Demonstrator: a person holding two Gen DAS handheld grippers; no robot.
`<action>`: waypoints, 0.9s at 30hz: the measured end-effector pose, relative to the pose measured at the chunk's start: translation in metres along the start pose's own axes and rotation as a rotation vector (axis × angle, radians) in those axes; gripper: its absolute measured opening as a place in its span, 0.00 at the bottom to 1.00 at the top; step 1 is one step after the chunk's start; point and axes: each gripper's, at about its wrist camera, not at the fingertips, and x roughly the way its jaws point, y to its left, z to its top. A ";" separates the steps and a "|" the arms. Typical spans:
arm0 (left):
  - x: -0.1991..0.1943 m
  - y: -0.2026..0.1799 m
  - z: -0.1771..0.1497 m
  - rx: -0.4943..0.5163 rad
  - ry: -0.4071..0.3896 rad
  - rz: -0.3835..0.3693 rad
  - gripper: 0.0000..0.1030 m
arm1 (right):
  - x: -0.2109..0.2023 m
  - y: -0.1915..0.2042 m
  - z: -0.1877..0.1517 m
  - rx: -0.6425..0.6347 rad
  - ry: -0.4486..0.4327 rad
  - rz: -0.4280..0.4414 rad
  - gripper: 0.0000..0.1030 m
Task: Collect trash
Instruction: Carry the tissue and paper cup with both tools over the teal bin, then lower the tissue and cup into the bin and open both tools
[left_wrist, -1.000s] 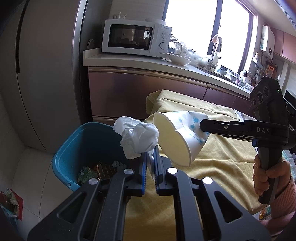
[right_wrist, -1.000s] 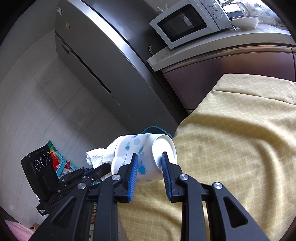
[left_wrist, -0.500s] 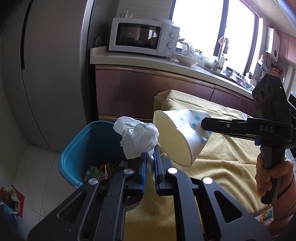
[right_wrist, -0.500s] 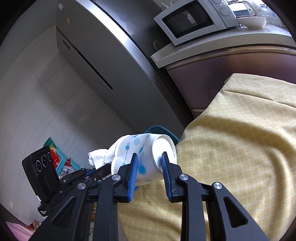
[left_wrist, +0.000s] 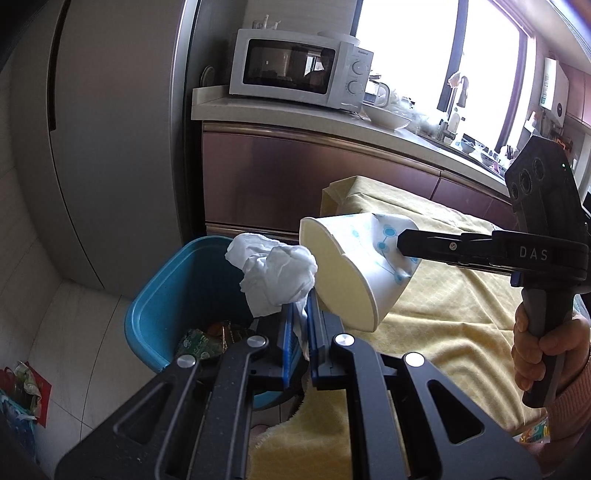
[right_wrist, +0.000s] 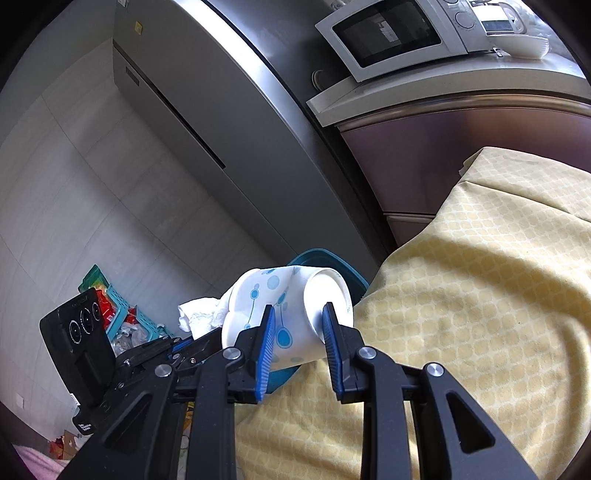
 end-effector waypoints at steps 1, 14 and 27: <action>0.001 0.001 0.000 -0.001 0.001 0.002 0.07 | 0.001 0.000 0.000 -0.001 0.003 0.000 0.24; 0.016 0.015 0.000 -0.022 0.026 0.033 0.07 | 0.022 0.010 0.005 -0.010 0.032 -0.027 0.24; 0.034 0.032 -0.002 -0.055 0.059 0.053 0.07 | 0.047 0.020 0.006 -0.012 0.065 -0.060 0.24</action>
